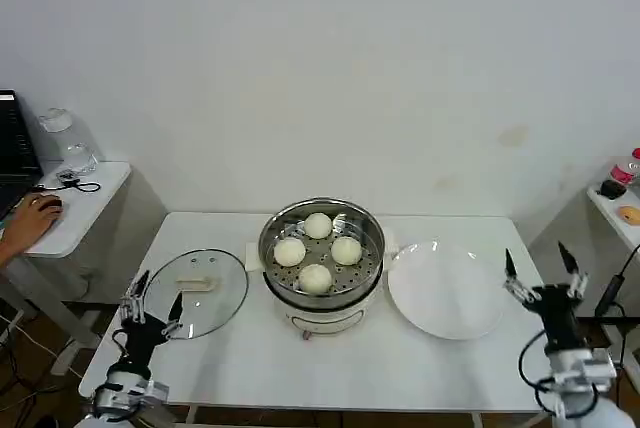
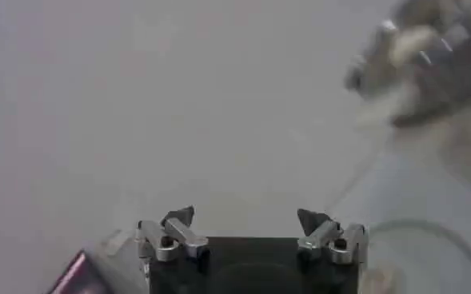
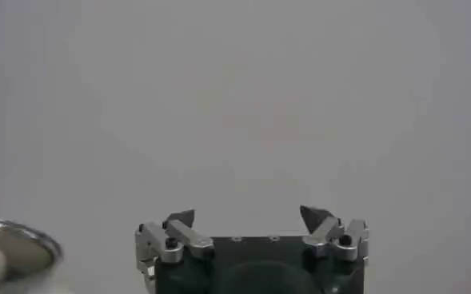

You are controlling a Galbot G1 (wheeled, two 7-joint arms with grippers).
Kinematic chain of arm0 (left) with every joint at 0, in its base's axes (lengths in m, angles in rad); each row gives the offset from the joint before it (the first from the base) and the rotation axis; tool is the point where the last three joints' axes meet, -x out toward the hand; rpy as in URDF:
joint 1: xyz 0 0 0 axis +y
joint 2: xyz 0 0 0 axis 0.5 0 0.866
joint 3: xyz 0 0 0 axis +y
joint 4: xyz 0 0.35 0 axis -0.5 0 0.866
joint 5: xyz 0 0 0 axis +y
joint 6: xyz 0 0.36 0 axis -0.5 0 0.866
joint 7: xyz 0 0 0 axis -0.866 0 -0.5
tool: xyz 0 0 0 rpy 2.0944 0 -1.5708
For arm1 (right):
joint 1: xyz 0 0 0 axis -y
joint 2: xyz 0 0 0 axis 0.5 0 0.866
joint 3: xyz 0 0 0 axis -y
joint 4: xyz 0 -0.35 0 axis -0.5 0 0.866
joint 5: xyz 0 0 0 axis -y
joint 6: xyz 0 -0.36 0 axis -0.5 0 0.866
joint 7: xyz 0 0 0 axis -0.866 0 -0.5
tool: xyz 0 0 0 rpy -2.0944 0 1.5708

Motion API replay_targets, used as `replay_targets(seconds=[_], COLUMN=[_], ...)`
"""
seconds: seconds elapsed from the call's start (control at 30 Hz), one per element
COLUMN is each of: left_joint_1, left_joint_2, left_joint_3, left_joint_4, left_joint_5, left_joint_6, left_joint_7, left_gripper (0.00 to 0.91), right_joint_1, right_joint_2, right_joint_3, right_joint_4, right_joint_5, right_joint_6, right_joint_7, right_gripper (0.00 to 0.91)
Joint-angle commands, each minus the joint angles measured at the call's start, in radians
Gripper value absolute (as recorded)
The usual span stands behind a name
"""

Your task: Take steamed baozi put them in steamer then cover it.

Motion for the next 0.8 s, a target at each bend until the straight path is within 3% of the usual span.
replay_targets(seconds=[0.03,0.8], left_joint_1=[-0.159,-0.395], left_joint_2=[0.060,0.049], left_joint_3=[0.068,0.201], left_joint_4=[0.272,0.459], left_joint_5=[0.355,0.401], left_joint_6=[-0.050,-0.030], left_joint_7=[0.005,0.030], left_gripper=[0.907,0.907], right_joint_1=[-0.157,-0.218], right_joint_2=[0.166,0.195], right_joint_3=[0.100,0.079], right_joint_4=[0.048,0.131], right_joint_5=[-0.039,-0.020], right_joint_6=[0.065,0.036], right_joint_7=[-0.004,-0.006], right_gripper=[0.907,0.907])
